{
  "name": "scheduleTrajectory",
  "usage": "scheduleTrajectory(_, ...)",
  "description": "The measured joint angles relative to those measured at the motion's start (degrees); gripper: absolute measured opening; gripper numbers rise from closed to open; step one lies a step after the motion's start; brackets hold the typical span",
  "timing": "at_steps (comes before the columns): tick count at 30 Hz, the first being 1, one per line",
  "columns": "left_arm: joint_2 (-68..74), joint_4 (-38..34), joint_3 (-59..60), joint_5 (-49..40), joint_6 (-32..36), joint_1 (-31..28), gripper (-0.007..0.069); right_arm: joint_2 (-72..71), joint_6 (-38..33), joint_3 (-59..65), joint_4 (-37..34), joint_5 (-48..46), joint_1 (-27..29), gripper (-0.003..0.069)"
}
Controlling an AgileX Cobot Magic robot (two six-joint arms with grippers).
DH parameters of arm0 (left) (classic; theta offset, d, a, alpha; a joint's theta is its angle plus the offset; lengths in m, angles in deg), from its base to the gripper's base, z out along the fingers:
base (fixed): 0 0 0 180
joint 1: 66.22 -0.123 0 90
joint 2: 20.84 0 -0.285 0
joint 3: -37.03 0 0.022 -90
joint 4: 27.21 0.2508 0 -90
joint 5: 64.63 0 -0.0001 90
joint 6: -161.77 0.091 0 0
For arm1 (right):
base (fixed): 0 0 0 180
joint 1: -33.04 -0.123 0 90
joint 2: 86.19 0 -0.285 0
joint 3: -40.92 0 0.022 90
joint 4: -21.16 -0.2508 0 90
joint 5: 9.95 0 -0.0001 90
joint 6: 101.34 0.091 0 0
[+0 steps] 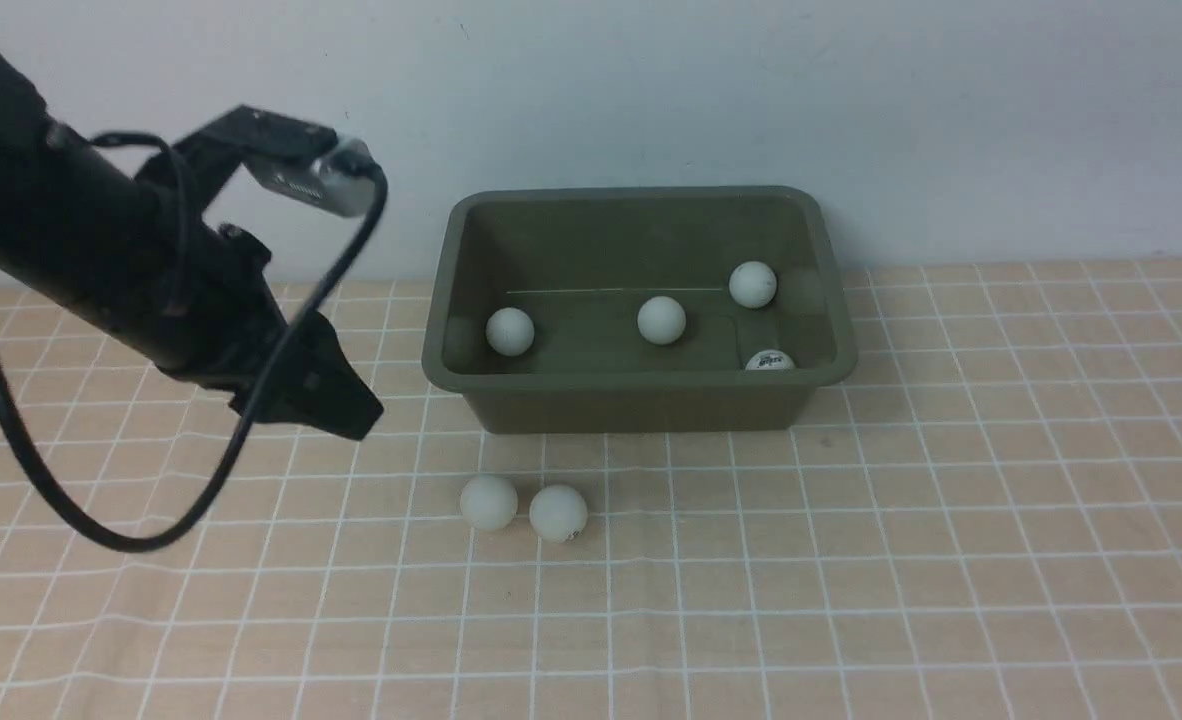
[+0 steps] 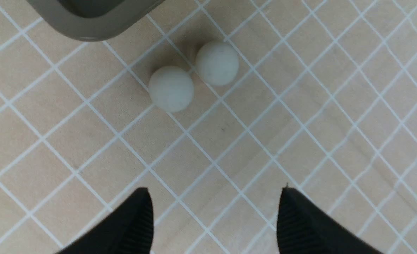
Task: Put the table tennis balls into the box on the light coffee tablecloth.
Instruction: 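Reach for and grasp a ping pong ball on the table beside the basket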
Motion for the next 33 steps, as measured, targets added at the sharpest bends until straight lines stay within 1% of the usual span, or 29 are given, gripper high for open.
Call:
scheduleTrajectory(3, 2.5, -0.2, 2.8, 6.9, 2.8, 2.3, 0.0392, 0.0, 0.1, 0.0, -0.1, -0.7, 0.0, 0.051)
scheduleTrajectory(5, 3.6, -0.6, 3.0, 8.7, 3.8, 3.3, 0.0392, 0.0, 0.4, 0.0, -0.1, -0.8, 0.0, 0.051)
scheduleTrajectory(7, 6.8, -1.2, 3.2, 13.0, 6.2, 5.1, 0.0392, 0.0, 0.6, 0.0, -0.3, -1.4, 0.0, 0.051)
scheduleTrajectory(11, 11.7, -1.8, 3.2, 15.8, 7.6, 5.9, 0.0397, 0.0, 0.8, 0.0, -0.3, -2.3, 0.0, 0.051)
scheduleTrajectory(15, 17.0, -2.3, 3.2, 19.8, 9.1, 6.0, 0.0426, 0.0, 0.9, 0.0, -0.3, -3.0, 0.0, 0.051)
scheduleTrajectory(17, 18.7, -3.4, 3.2, 20.9, 10.2, 6.0, 0.0442, 0.0, 1.0, 0.0, -0.3, -3.2, 0.0, 0.051)
scheduleTrajectory(21, 20.8, -8.1, 3.2, 21.4, 14.2, 6.0, 0.0467, 0.0, 1.1, 0.0, -0.3, -3.2, 0.0, 0.051)
scheduleTrajectory(25, 21.7, -14.0, 3.1, 21.4, 19.9, 6.1, 0.047, 0.0, 1.1, 0.0, -0.3, -3.2, 0.0, 0.051)
scheduleTrajectory(28, 22.6, -16.7, 3.1, 21.5, 22.2, 6.1, 0.047, 0.0, 1.1, 0.0, -0.3, -3.2, 0.0, 0.051)
scheduleTrajectory(33, 25.2, -16.9, 3.1, 22.9, 23.1, 6.1, 0.047, 0.0, 1.1, 0.0, -0.3, -3.2, 0.0, 0.051)
